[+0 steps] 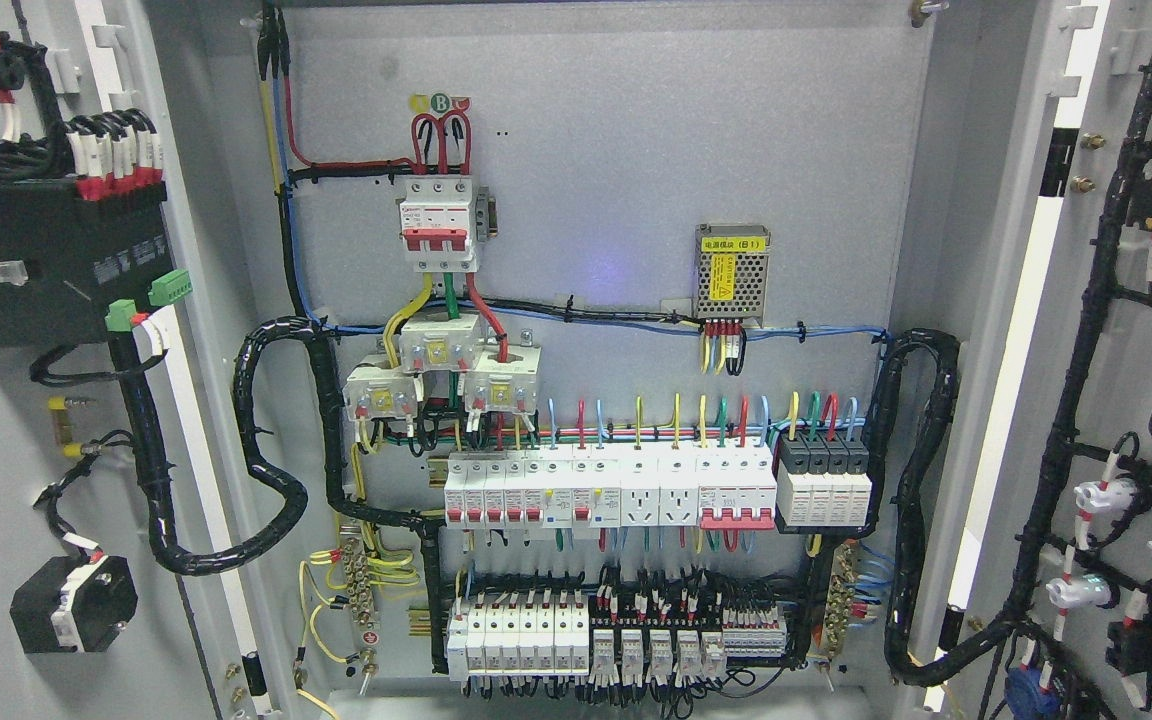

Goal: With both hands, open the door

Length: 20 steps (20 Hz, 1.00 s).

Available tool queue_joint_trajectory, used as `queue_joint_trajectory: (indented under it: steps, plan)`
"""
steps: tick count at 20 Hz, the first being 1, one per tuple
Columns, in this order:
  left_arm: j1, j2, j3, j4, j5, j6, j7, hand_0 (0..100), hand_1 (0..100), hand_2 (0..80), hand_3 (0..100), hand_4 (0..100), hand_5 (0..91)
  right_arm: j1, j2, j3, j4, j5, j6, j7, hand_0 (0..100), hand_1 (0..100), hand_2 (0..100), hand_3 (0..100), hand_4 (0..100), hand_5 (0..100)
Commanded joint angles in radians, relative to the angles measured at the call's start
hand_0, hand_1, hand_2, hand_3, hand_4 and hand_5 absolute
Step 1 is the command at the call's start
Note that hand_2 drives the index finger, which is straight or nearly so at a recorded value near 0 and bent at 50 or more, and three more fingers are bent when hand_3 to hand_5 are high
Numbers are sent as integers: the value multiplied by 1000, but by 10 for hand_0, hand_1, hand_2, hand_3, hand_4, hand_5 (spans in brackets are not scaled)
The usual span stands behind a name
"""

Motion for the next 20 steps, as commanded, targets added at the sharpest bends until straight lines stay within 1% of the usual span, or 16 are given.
queue_joint_trajectory:
  steps: [1, 8, 11, 14, 16, 20]
  plan:
    - [4, 32, 132, 1, 65, -784, -1, 0, 0, 0, 0, 31, 0, -2, -6, -34, 25, -1, -131, 1, 107, 0, 0, 0, 0, 0]
    - [4, 73, 227, 6, 168, -758, 0, 0, 0, 0, 0, 31, 0, -11, -6, -34, 29, -44, -129, 1, 107, 0, 0, 0, 0, 0]
    - [6, 82, 262, 6, 208, -723, 0, 0, 0, 0, 0, 32, 0, -11, -6, -36, 29, -52, -128, -1, 107, 0, 0, 0, 0, 0]
    - [6, 99, 301, 13, 238, -669, 0, 0, 0, 0, 0, 32, 0, -11, -6, -34, 29, -114, -125, -1, 107, 0, 0, 0, 0, 0]
    - [4, 113, 324, 26, 258, -632, 0, 0, 0, 0, 0, 32, 0, -10, -6, -34, 29, -124, -123, -1, 107, 0, 0, 0, 0, 0]
    - [4, 128, 353, 64, 277, -617, 2, 0, 0, 0, 0, 32, 0, -10, -8, -33, 29, -124, -125, 1, 107, 0, 0, 0, 0, 0]
